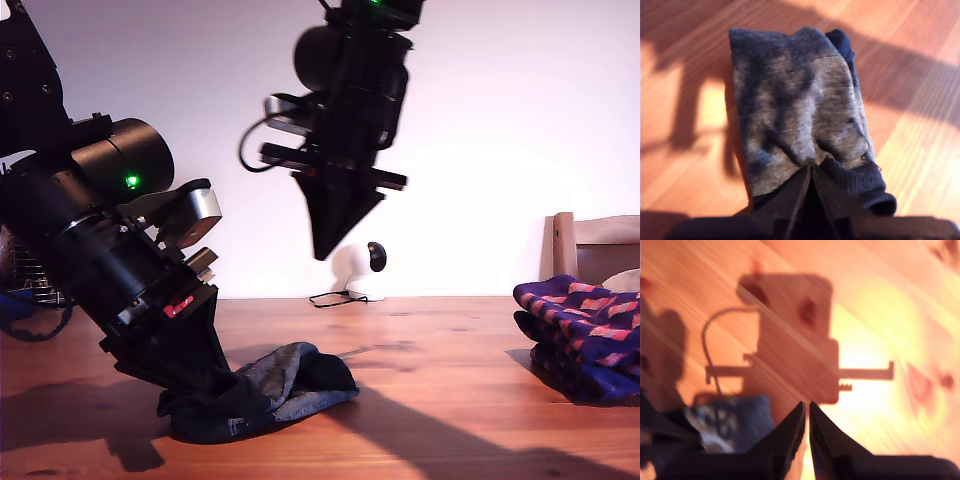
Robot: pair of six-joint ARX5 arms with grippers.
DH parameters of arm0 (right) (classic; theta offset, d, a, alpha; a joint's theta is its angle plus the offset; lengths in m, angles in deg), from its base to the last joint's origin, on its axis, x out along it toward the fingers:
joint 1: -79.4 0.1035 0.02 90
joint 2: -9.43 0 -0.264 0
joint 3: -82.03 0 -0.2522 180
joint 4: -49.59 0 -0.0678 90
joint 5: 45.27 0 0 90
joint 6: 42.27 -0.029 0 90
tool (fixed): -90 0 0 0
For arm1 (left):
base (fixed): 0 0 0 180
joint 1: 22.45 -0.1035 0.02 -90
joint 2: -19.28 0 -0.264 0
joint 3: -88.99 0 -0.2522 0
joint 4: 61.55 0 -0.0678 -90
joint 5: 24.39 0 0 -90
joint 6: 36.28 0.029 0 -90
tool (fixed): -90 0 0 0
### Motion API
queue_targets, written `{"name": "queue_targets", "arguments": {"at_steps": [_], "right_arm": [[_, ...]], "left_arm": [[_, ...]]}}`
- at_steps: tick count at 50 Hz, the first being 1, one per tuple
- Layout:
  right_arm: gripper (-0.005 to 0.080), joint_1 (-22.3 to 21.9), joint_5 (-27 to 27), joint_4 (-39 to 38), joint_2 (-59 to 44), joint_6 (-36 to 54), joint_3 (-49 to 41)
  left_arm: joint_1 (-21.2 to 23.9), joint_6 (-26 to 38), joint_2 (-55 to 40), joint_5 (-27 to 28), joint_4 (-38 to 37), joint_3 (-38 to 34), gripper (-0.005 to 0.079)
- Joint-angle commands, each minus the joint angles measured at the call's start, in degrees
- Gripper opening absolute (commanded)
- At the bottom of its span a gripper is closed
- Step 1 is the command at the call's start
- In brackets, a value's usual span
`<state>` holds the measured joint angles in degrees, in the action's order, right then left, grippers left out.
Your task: Fold the socks in front of you. After folding them, place them to the right side.
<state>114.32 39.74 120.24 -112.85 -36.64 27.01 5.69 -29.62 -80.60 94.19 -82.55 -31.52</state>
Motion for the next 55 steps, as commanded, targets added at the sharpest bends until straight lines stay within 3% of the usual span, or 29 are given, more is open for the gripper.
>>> {"name": "queue_targets", "arguments": {"at_steps": [1,21,31,43,55], "right_arm": [[-0.0010,0.66,0.55,-1.29,1.14,-0.26,-0.57],[-0.0010,1.46,1.44,-11.82,7.19,-1.20,-3.48],[-0.0010,1.44,1.60,-21.49,15.21,-1.29,-16.35],[-0.0010,1.44,2.36,-40.30,27.21,-1.07,-35.78],[-0.0010,1.49,1.95,-53.94,31.58,-1.11,-51.04]], "left_arm": [[0.11,0.26,-2.12,-0.98,0.09,-1.81,-0.0021],[-0.90,0.31,-2.12,-1.66,0.76,-1.81,-0.0021],[-2.01,0.50,-2.12,-1.57,1.36,-1.81,-0.0021],[-1.81,2.36,-2.12,-1.40,1.29,-1.92,-0.0021],[-1.55,2.21,-2.14,-1.84,1.51,-1.92,-0.0021]]}}
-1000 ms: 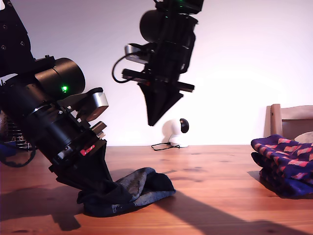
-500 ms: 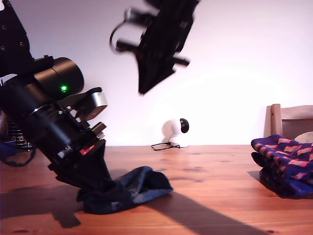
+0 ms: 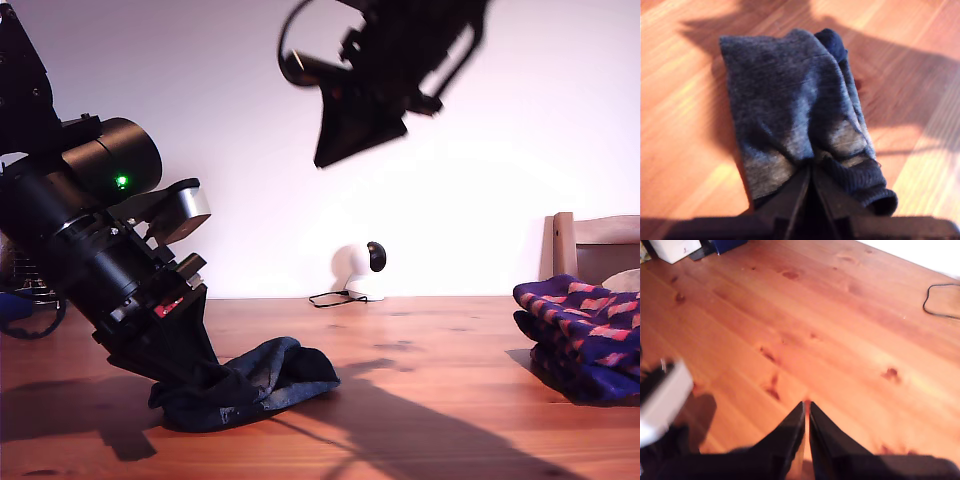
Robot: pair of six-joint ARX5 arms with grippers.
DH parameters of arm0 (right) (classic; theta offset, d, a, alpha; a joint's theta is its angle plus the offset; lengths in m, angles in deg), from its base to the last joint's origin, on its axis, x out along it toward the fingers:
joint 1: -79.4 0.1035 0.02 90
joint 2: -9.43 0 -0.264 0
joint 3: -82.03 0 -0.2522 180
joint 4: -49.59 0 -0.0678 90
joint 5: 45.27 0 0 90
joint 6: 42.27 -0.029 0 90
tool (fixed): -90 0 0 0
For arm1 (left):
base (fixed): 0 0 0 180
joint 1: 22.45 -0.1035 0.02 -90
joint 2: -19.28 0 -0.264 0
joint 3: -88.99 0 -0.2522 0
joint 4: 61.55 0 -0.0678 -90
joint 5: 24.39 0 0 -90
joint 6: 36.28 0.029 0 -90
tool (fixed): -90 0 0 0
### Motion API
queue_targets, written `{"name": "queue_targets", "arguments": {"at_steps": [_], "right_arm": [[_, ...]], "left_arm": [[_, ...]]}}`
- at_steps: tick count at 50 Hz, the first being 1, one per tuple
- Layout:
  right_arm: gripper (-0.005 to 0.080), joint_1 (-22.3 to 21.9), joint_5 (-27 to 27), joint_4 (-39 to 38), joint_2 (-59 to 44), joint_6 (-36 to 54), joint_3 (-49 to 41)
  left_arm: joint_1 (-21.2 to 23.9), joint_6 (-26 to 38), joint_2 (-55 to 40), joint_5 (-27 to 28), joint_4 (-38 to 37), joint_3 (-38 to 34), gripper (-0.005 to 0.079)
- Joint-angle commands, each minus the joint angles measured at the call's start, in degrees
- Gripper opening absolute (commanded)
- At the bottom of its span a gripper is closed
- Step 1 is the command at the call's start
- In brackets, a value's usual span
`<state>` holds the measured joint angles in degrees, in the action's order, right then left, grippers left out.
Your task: Fold the socks in front of you. After folding them, place them to the right side.
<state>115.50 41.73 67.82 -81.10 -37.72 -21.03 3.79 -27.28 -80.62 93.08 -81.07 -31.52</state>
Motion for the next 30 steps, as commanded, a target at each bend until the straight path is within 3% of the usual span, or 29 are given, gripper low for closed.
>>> {"name": "queue_targets", "arguments": {"at_steps": [1,10,30], "right_arm": [[-0.0010,0.31,-0.04,-2.29,-0.02,-0.04,-3.76],[-0.0010,0.68,0.57,-10.34,2.99,0.79,-8.61],[-0.0011,0.63,1.44,-10.86,5.60,3.39,-10.47]], "left_arm": [[0.48,-0.15,-2.14,-0.83,0.13,-1.92,-0.0021],[2.51,-5.31,-4.02,-0.96,4.42,-1.92,-0.0021],[4.04,-25.00,-6.29,0.72,8.02,-1.22,-0.0021]]}}
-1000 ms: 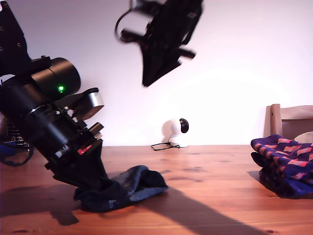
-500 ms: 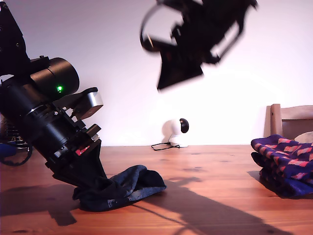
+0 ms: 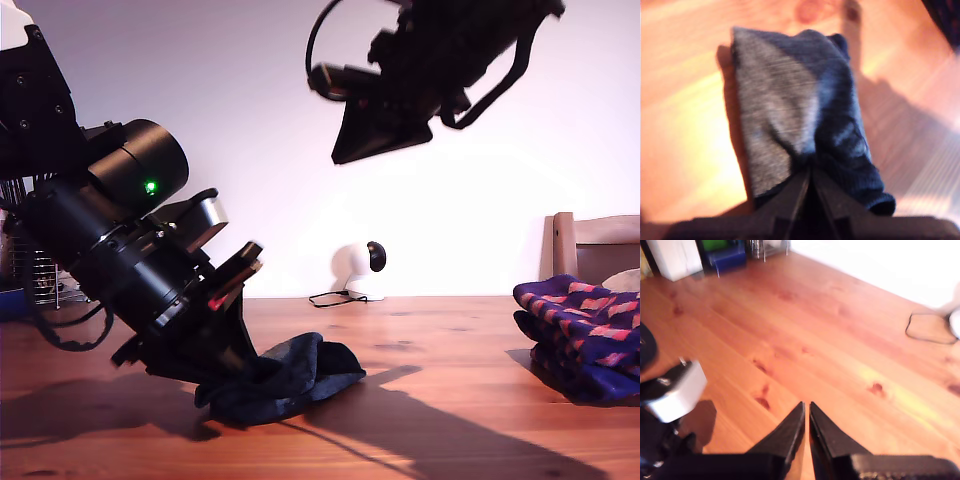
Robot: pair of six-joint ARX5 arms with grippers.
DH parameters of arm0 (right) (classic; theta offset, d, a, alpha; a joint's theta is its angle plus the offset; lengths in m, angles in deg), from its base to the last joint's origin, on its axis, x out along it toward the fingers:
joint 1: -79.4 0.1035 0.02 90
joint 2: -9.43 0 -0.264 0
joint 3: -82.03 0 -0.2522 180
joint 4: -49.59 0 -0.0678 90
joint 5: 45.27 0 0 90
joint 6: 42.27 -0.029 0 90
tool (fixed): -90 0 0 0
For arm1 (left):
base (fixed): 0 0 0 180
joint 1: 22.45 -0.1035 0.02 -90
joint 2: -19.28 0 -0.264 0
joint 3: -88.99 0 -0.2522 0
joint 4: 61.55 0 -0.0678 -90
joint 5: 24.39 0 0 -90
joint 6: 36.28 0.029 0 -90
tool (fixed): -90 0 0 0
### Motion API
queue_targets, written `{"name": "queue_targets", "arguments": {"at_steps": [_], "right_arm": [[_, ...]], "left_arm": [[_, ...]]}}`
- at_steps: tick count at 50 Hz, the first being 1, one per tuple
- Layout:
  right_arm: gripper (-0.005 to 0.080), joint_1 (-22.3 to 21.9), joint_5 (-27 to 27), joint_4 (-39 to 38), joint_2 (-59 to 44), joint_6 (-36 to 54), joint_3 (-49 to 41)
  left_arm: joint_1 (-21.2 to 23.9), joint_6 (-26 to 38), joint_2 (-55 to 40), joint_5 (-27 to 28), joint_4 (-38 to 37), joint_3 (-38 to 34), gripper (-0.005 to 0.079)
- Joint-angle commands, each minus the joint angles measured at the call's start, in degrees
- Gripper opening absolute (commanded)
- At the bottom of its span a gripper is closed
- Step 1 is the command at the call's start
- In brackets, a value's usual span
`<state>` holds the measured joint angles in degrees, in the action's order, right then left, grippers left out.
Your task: Fold the socks in front of you. After folding them, place them to the right side.
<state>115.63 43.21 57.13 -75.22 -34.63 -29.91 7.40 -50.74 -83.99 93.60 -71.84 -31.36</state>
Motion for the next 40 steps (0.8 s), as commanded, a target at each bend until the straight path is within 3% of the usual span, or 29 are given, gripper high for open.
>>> {"name": "queue_targets", "arguments": {"at_steps": [1,7,13,21,40], "right_arm": [[-0.0011,0.50,-0.04,-0.04,-0.17,0.28,-1.60],[-0.0011,0.15,-2.38,2.91,-0.07,-0.44,-1.60],[-0.0011,-0.72,-7.28,10.75,-0.68,-1.79,-1.60],[-0.0010,-2.21,-13.97,11.78,-1.14,-6.73,-1.60],[-0.0011,-4.31,-25.66,12.09,-8.35,-13.79,-1.57]], "left_arm": [[0.44,-1.55,-2.93,0.52,-1.40,-1.25,-0.0021],[0.44,-6.71,-2.91,3.15,-1.70,-0.24,-0.0021],[0.48,-9.55,-2.80,9.42,-1.66,1.75,-0.0021],[0.39,-11.06,-2.40,15.54,-1.66,4.02,-0.0021],[-4.11,-9.60,2.29,18.23,-3.21,4.50,-0.0021]]}}
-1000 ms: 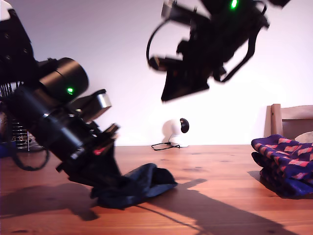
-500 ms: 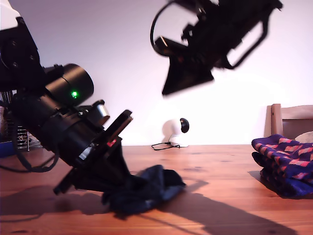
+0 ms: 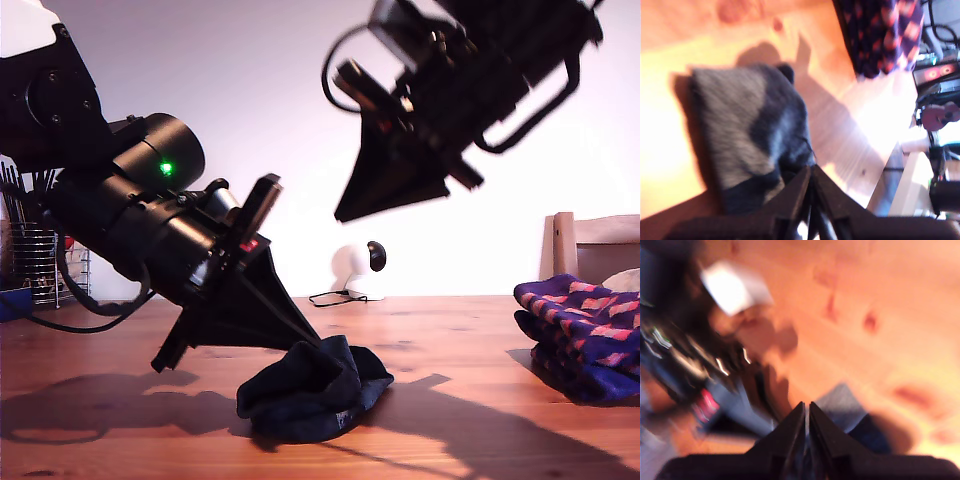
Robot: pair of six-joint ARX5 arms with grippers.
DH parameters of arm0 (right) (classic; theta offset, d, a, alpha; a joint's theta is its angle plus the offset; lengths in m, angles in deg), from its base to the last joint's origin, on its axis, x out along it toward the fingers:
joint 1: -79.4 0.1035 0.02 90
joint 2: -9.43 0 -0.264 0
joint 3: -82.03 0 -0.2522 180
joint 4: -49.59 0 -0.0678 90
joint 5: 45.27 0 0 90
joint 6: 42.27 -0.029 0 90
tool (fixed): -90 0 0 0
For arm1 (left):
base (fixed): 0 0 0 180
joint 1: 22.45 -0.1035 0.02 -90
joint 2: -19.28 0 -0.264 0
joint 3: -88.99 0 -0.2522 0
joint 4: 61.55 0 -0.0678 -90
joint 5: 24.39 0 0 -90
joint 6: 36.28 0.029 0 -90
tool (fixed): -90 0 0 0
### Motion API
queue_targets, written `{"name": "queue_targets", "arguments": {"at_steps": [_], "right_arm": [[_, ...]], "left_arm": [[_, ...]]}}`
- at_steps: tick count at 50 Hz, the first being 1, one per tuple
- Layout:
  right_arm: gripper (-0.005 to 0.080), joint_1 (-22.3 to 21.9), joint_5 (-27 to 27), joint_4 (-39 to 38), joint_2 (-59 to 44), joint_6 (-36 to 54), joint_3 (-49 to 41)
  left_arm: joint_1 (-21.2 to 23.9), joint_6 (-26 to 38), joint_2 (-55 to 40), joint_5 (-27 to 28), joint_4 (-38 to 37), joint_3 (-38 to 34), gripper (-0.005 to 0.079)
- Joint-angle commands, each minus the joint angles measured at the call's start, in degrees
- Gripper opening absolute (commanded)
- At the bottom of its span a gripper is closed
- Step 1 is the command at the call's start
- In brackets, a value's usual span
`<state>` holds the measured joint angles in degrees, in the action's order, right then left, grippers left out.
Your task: Fold the socks in front of you. After folding them, place them to the right side.
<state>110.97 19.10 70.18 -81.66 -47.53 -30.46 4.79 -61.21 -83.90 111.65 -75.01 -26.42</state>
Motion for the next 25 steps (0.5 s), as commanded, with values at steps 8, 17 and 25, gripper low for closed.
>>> {"name": "queue_targets", "arguments": {"at_steps": [8,17,25], "right_arm": [[-0.0010,0.35,-3.89,-1.81,-5.90,-1.55,-0.83],[-0.0010,0.24,-7.61,-1.42,-10.38,-2.32,-0.83],[-0.0010,0.37,-8.94,-1.84,-14.29,-2.21,-0.81]], "left_arm": [[-5.95,3.63,4.09,-2.47,-3.67,-0.44,-0.0021],[-9.01,6.47,4.26,-5.92,-6.08,-0.44,-0.0021],[-9.46,7.08,4.28,-6.25,-5.79,-0.44,-0.0021]]}}
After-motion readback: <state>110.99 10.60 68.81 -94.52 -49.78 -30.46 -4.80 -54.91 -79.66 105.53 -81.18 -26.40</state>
